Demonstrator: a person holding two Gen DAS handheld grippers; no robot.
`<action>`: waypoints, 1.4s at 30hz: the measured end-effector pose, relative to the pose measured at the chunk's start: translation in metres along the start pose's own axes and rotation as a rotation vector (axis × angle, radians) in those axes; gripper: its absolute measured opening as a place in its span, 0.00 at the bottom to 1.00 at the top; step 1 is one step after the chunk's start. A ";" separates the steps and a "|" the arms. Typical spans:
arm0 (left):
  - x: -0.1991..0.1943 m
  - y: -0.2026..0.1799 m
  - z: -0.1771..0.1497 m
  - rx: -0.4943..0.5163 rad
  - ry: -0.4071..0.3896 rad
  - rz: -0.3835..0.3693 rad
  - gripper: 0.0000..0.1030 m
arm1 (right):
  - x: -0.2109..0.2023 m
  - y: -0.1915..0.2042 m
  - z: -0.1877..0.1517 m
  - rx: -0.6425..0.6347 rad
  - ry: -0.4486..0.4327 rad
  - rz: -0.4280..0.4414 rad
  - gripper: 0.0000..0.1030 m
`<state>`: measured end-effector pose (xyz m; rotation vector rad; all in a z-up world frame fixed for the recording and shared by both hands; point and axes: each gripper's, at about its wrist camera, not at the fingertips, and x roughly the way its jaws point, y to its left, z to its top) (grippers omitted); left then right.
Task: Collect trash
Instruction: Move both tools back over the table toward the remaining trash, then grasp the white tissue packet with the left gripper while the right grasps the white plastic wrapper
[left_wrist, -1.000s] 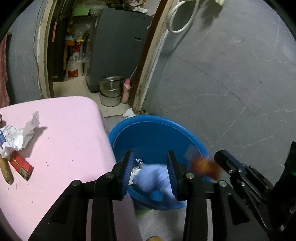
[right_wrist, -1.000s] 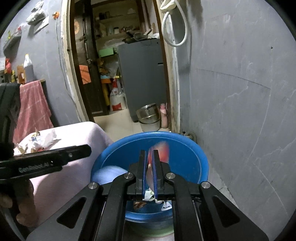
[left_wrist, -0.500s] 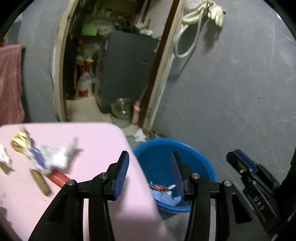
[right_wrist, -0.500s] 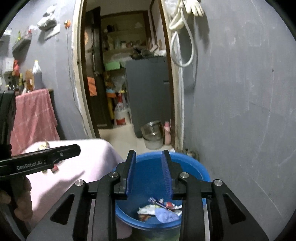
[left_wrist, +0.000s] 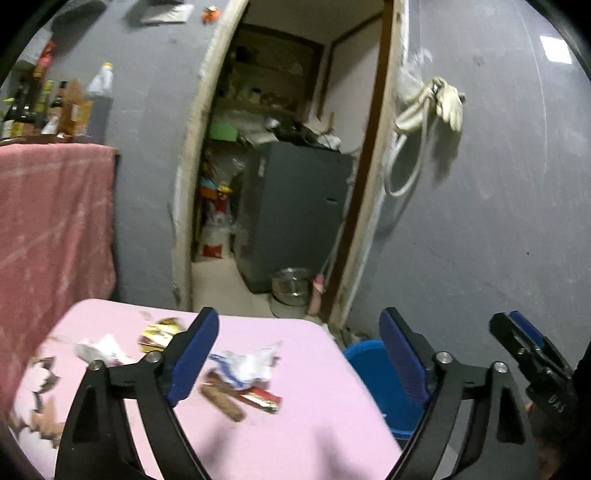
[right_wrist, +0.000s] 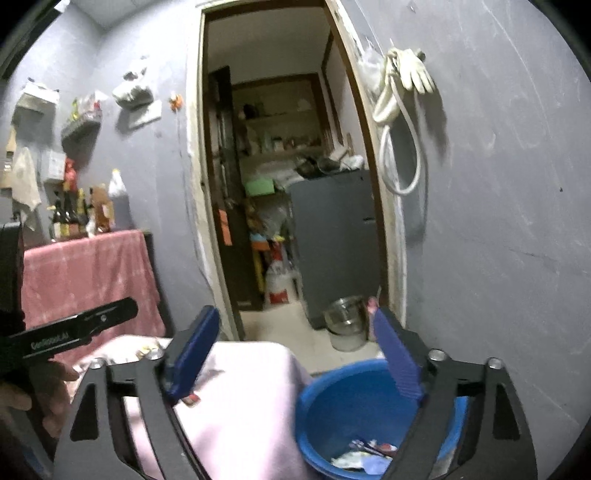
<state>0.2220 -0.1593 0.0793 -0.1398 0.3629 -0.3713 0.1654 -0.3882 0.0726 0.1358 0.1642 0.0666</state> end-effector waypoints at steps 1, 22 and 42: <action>-0.007 0.006 0.001 -0.006 -0.015 0.011 0.92 | -0.001 0.004 0.001 0.001 -0.016 0.002 0.97; -0.058 0.138 -0.015 -0.103 -0.016 0.286 0.94 | 0.041 0.096 -0.005 -0.060 -0.001 0.164 1.00; 0.023 0.184 -0.032 -0.240 0.279 0.254 0.93 | 0.142 0.114 -0.040 -0.116 0.365 0.168 1.00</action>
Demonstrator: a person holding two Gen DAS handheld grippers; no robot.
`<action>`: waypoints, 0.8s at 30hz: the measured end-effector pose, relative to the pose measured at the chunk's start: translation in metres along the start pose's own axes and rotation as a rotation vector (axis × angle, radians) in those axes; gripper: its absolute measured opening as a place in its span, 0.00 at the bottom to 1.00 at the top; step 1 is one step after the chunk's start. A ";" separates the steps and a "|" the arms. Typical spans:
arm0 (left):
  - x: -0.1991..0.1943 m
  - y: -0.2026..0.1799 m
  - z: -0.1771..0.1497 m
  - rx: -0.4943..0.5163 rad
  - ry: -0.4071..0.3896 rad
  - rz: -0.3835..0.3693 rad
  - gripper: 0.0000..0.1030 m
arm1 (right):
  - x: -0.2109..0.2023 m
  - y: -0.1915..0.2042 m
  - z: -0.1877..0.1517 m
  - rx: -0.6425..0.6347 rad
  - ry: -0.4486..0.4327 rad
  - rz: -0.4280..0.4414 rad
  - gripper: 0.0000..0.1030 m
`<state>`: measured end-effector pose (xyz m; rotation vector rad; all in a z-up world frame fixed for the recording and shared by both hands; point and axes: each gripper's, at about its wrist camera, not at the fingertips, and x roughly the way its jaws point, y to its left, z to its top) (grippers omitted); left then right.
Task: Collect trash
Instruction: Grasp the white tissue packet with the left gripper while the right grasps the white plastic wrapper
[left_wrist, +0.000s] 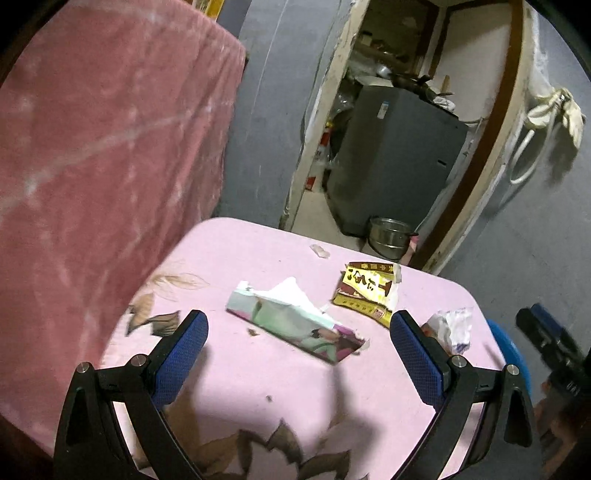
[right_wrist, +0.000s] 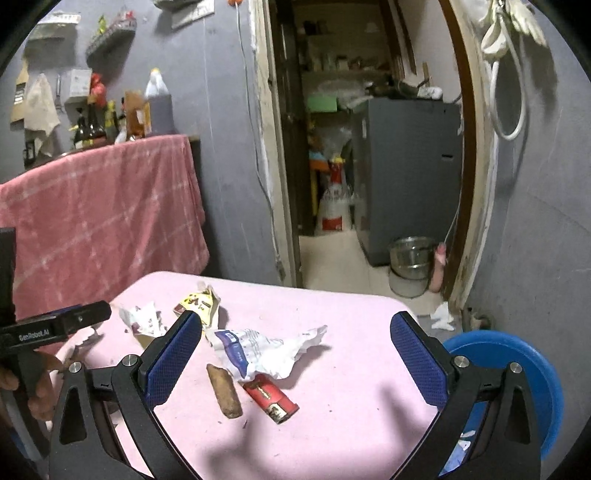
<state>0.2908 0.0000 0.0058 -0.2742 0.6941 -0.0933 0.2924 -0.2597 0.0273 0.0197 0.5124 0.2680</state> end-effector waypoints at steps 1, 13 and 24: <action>0.002 -0.001 0.001 -0.009 0.006 -0.002 0.93 | 0.003 0.000 0.000 -0.004 0.011 0.003 1.00; 0.037 -0.007 0.007 -0.035 0.125 0.009 0.65 | 0.055 -0.005 -0.007 0.008 0.213 0.012 0.78; 0.039 0.017 0.006 -0.111 0.170 0.019 0.27 | 0.073 -0.004 -0.009 0.013 0.292 0.055 0.61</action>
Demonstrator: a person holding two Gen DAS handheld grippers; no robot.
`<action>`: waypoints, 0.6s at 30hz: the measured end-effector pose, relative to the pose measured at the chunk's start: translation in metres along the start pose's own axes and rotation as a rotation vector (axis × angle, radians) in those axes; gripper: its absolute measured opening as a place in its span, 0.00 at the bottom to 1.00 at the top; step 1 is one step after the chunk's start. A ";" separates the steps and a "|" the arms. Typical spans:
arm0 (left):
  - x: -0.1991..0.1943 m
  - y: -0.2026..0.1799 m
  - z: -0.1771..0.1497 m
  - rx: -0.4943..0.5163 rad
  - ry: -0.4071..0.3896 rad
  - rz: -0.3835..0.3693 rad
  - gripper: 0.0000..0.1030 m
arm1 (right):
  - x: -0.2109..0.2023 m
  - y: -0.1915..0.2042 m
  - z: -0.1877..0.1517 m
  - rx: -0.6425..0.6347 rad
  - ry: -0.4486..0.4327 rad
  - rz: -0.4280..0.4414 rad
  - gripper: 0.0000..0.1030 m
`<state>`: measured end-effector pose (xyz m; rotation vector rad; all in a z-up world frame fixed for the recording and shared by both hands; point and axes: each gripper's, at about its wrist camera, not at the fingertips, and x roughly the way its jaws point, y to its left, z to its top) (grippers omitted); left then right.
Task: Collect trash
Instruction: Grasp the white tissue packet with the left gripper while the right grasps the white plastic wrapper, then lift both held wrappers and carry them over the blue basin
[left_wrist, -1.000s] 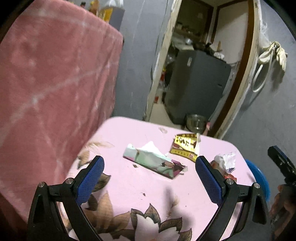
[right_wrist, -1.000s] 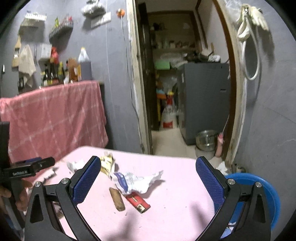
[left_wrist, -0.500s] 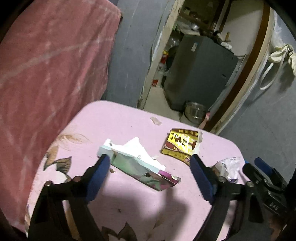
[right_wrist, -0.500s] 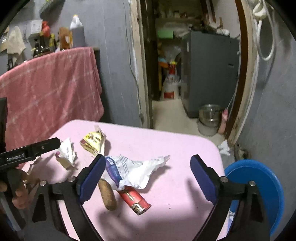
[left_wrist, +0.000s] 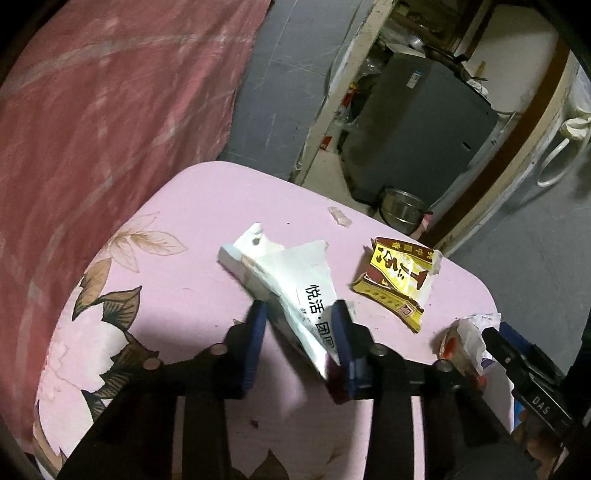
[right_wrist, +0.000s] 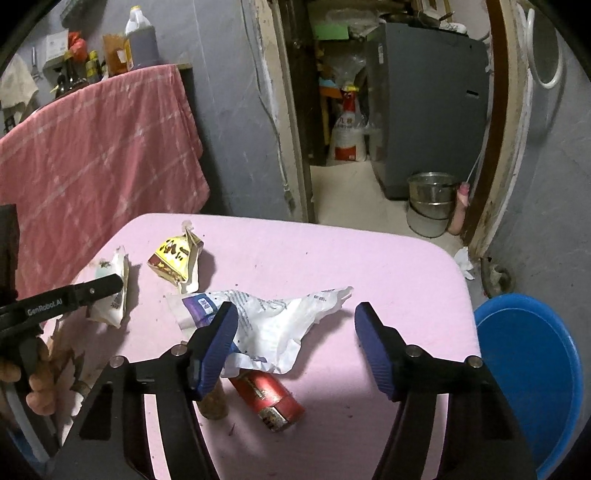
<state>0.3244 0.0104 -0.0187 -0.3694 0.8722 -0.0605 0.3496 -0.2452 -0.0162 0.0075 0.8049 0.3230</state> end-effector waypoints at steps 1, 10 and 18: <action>0.000 0.000 0.000 0.000 0.001 0.000 0.26 | 0.001 -0.001 0.000 0.003 0.007 0.004 0.59; 0.005 -0.011 -0.004 0.041 0.018 -0.018 0.09 | 0.009 0.004 -0.001 -0.004 0.046 0.056 0.34; 0.003 -0.019 -0.011 0.071 0.008 -0.032 0.06 | 0.013 0.002 -0.001 0.007 0.070 0.088 0.08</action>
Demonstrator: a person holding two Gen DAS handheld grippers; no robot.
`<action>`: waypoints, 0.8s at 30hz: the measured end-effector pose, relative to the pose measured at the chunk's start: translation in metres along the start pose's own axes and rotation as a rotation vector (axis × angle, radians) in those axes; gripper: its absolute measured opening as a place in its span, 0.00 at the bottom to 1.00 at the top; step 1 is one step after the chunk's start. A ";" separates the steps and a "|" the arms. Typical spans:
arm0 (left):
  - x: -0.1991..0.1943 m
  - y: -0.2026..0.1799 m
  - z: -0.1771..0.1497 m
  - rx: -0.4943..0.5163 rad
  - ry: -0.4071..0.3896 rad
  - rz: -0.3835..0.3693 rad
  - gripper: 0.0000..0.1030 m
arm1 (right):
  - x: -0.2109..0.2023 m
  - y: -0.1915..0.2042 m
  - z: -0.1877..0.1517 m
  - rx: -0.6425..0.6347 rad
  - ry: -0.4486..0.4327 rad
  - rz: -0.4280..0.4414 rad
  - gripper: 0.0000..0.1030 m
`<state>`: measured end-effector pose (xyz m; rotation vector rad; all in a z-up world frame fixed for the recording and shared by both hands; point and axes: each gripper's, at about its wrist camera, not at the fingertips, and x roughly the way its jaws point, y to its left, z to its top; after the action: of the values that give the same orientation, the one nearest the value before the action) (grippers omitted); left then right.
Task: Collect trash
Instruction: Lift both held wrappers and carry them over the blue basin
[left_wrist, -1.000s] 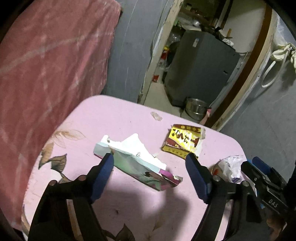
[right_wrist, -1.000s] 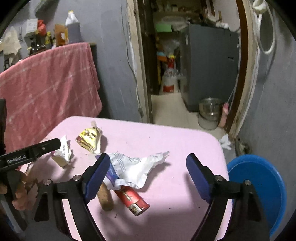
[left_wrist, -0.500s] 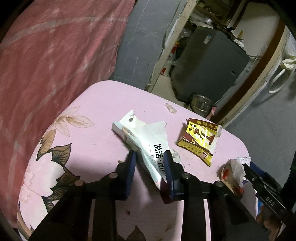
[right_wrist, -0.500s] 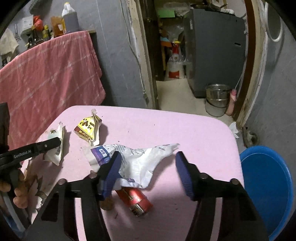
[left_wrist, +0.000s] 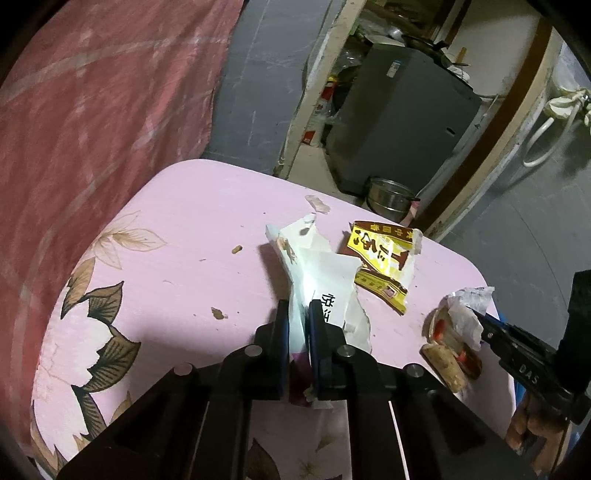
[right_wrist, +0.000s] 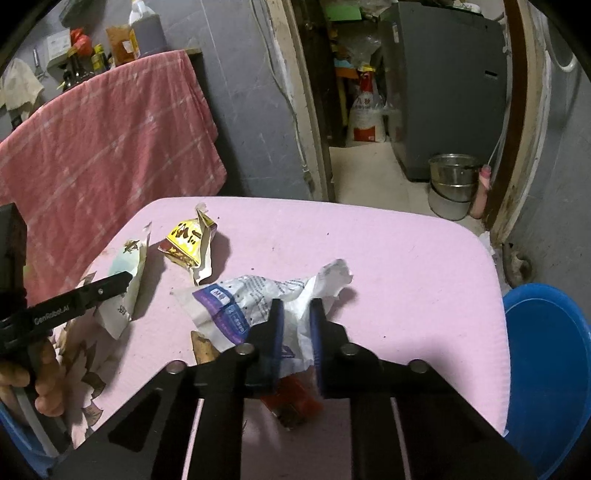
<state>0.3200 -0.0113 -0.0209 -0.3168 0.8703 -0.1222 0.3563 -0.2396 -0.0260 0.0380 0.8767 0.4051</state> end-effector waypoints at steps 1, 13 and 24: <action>0.000 -0.001 -0.001 0.003 -0.002 -0.001 0.06 | 0.000 0.001 0.000 -0.001 -0.002 0.001 0.07; -0.016 -0.019 -0.010 0.052 -0.059 -0.011 0.06 | -0.030 0.007 -0.004 -0.034 -0.146 -0.035 0.03; -0.034 -0.049 -0.015 0.104 -0.145 -0.049 0.06 | -0.063 0.008 -0.015 -0.059 -0.253 -0.091 0.03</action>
<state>0.2882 -0.0529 0.0105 -0.2469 0.7105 -0.1873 0.3061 -0.2568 0.0125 -0.0047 0.6149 0.3324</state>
